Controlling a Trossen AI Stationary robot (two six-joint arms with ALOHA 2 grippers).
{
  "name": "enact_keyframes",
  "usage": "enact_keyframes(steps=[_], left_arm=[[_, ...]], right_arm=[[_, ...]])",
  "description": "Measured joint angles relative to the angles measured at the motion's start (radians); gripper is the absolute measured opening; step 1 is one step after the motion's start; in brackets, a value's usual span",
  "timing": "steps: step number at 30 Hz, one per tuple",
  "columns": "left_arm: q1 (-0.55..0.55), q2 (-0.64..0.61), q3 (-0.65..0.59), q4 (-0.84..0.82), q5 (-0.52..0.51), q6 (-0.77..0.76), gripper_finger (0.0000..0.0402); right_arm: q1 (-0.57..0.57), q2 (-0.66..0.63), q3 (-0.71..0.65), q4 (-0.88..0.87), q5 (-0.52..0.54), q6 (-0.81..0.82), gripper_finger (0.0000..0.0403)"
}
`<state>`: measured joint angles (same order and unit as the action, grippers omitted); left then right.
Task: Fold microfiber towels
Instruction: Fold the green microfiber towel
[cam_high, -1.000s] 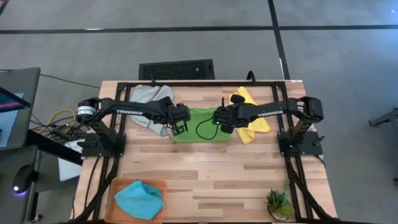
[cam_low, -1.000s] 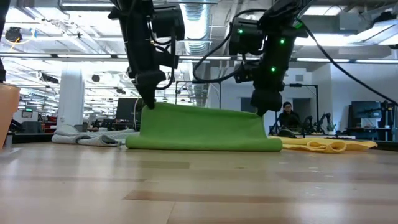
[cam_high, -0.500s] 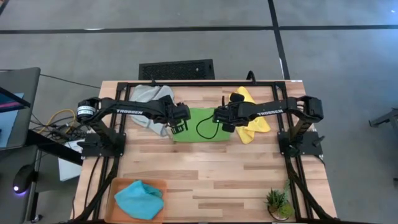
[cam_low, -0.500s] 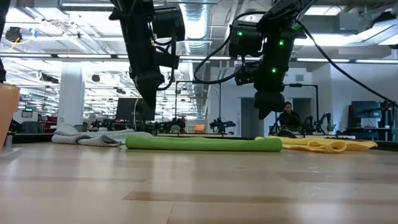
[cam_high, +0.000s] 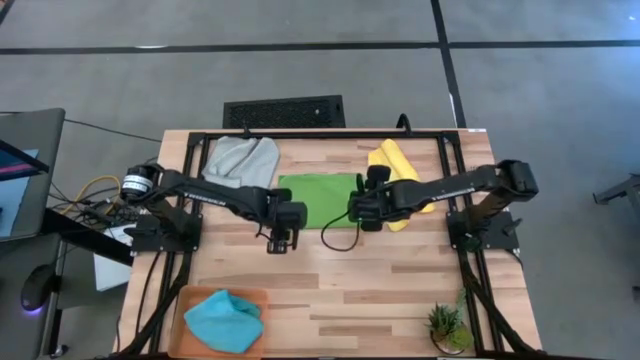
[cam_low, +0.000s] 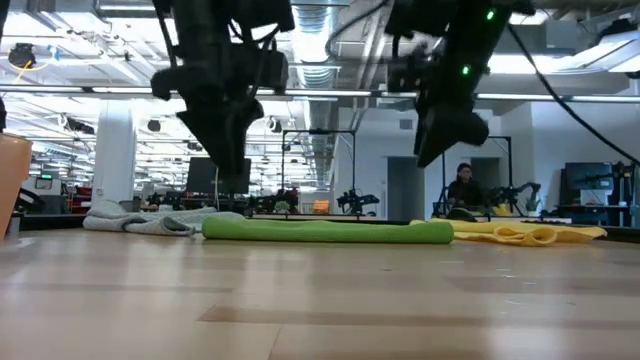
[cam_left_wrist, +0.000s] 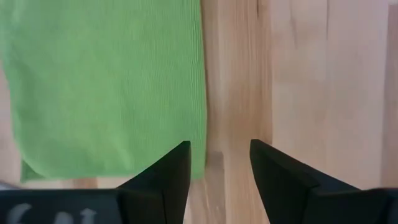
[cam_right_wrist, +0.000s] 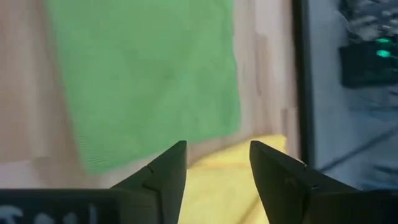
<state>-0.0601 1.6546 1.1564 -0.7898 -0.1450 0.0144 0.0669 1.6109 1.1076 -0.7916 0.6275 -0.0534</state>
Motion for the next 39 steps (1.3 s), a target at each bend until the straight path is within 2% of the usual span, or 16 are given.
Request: enact_keyframes(steps=[5,10,14,20,27,30,36,39], left_arm=[[-0.02,0.002,-0.089,0.058,-0.025,-0.055,0.0159],[-0.019,0.003,-0.148,0.131,-0.11,-0.09,0.016],[-0.018,0.019,-0.198,0.177,-0.121,-0.059,0.016],[-0.017,0.076,-0.211,0.23,-0.193,-0.02,0.016],[-0.005,0.131,-0.206,0.226,-0.186,-0.04,0.0156],[-0.005,0.133,-0.199,0.211,-0.18,-0.072,0.0128],[-0.003,0.135,-0.144,0.137,-0.176,-0.093,0.0016],[0.0,0.132,-0.092,0.107,-0.219,-0.063,0.0009]], right_arm=[[0.026,-0.046,0.0,0.022,-0.09,0.0,0.0196],[0.044,-0.055,0.0,0.019,-0.098,-0.005,0.0194],[0.044,-0.052,0.0,0.022,-0.098,0.0,0.0194],[0.044,-0.052,0.0,0.039,-0.102,0.0,0.0192],[0.044,-0.052,0.0,0.038,-0.104,0.0,0.0191],[0.044,-0.052,0.0,0.037,-0.104,0.0,0.0189],[0.044,-0.053,0.0,-0.017,-0.104,0.001,0.0182],[0.044,-0.054,0.0,-0.048,-0.103,0.001,0.018]])
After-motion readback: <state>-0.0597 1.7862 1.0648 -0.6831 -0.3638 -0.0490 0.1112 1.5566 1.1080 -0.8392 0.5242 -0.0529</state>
